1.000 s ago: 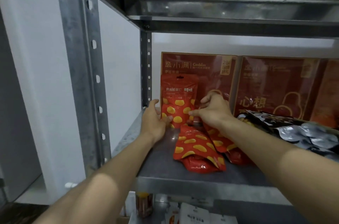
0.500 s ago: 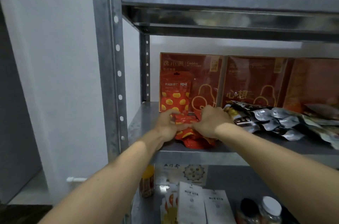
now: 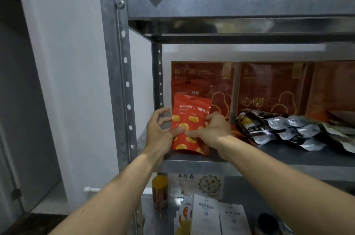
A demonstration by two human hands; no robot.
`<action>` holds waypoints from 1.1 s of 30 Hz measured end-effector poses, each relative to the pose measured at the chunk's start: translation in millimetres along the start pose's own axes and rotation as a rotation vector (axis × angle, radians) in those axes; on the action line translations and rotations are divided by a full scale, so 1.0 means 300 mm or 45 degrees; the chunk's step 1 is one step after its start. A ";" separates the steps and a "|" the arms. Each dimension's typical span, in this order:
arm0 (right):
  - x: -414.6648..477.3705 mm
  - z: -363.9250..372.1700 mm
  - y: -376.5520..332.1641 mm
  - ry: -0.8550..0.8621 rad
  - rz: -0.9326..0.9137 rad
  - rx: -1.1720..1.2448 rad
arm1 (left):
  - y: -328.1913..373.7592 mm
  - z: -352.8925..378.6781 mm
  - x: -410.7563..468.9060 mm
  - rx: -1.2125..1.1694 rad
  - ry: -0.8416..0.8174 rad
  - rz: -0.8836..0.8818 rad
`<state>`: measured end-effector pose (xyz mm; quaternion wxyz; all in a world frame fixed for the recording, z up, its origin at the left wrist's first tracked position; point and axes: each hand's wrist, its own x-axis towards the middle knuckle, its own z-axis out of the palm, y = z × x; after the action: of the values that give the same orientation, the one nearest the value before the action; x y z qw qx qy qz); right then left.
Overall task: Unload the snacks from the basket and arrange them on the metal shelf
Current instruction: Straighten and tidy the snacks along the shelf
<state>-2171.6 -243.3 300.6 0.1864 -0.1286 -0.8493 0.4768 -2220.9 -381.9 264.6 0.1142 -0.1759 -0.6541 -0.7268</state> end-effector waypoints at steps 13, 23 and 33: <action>0.164 0.121 0.093 0.247 -0.388 -0.086 | -0.095 0.026 0.177 0.096 0.123 0.110; 0.282 0.181 0.125 0.256 -0.343 0.009 | -0.174 0.034 0.304 0.309 -0.001 0.082; 0.283 0.176 0.127 0.209 -0.265 0.114 | -0.170 0.028 0.297 0.381 -0.002 0.091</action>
<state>-2269.6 -230.2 259.2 0.3092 -0.0697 -0.8178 0.4803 -2321.6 -361.7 254.9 0.1645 -0.1807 -0.7485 -0.6165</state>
